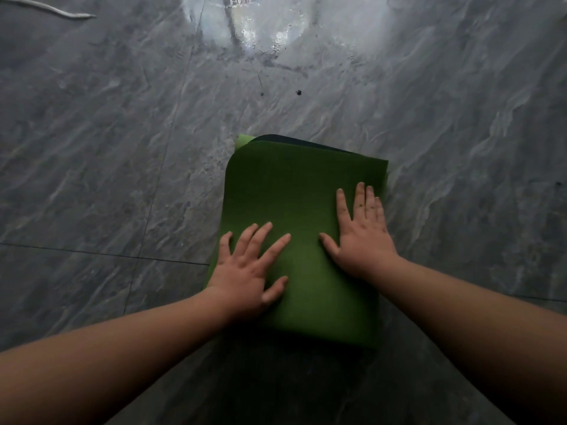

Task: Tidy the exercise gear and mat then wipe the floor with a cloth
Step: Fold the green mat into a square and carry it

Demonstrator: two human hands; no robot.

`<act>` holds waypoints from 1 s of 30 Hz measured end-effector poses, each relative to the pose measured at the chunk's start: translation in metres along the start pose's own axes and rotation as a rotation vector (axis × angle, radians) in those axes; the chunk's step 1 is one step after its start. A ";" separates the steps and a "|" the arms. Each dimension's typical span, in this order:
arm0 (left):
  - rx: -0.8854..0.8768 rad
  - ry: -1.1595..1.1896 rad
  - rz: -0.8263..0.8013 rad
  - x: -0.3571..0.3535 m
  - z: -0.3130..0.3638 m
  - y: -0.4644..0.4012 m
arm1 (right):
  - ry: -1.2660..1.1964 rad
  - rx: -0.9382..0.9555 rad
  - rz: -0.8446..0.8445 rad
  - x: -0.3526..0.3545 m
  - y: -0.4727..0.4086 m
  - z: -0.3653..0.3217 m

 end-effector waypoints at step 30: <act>0.138 0.047 0.061 0.046 -0.061 -0.153 | -0.022 -0.049 0.165 0.045 -0.061 -0.001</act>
Point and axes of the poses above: each hand's wrist, its own y-axis away from the middle knuckle, its own x-axis out of the back of the hand, z = x × y, the point moved 5 cm from there along -y, towards the middle knuckle, and after that the axes turned 15 degrees about -y, right-handed, at the moved point
